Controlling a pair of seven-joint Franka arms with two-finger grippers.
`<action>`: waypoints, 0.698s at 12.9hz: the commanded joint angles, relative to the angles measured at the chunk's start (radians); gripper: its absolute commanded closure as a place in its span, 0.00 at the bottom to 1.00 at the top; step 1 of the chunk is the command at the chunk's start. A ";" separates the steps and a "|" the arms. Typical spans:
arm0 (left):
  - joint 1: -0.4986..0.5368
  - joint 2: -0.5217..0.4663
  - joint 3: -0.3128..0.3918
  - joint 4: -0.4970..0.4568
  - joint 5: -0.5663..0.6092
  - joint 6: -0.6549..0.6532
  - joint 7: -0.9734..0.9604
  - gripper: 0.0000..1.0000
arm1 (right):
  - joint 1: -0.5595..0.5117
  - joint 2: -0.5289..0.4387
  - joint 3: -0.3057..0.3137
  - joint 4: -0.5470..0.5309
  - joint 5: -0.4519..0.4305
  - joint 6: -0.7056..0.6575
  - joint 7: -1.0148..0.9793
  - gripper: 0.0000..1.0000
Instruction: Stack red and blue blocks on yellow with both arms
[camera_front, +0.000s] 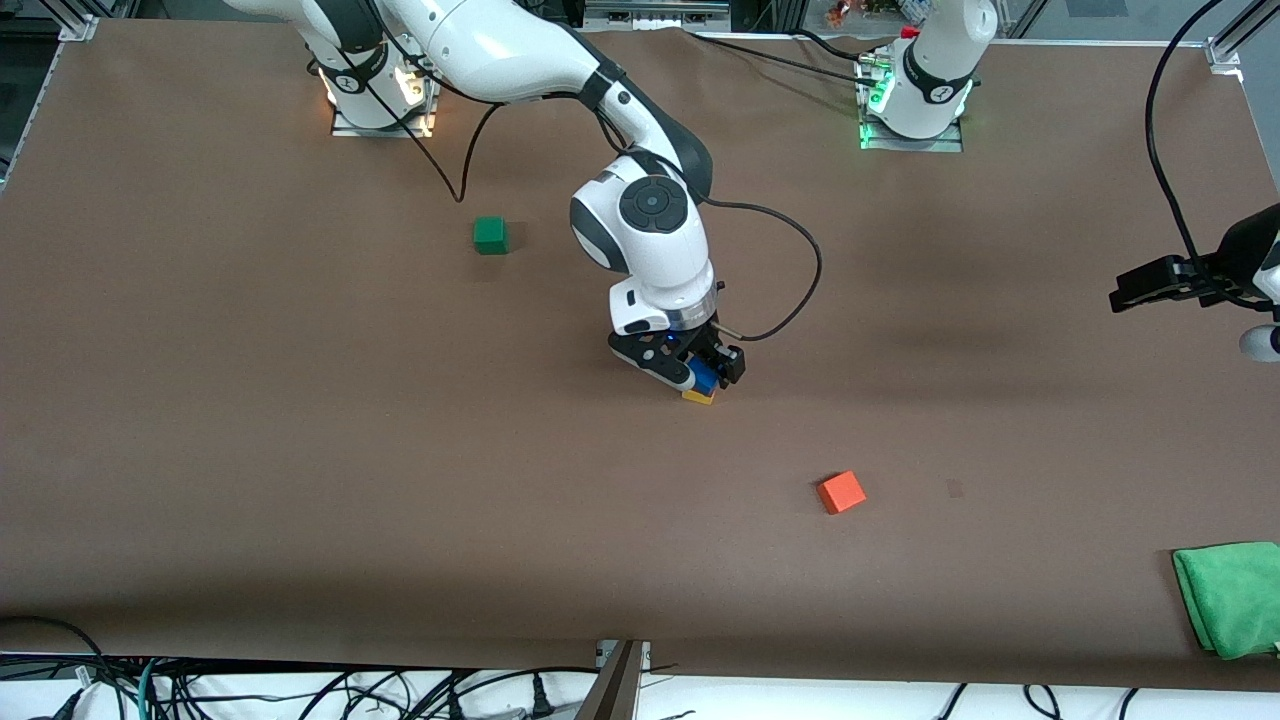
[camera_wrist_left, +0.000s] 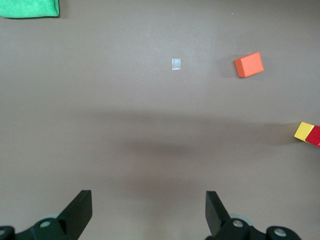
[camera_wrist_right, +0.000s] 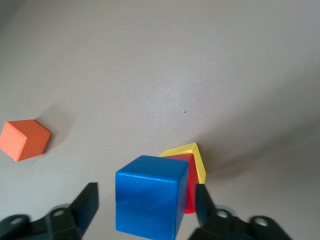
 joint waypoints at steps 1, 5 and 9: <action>0.009 -0.014 -0.001 -0.013 -0.017 0.009 0.023 0.00 | -0.033 -0.041 0.006 0.021 -0.006 -0.084 -0.012 0.00; 0.005 -0.014 -0.002 -0.013 -0.009 0.009 0.023 0.00 | -0.124 -0.204 0.000 0.005 -0.006 -0.253 -0.208 0.00; 0.004 -0.014 -0.004 -0.011 -0.006 0.009 0.018 0.00 | -0.257 -0.415 -0.031 -0.158 0.007 -0.425 -0.511 0.00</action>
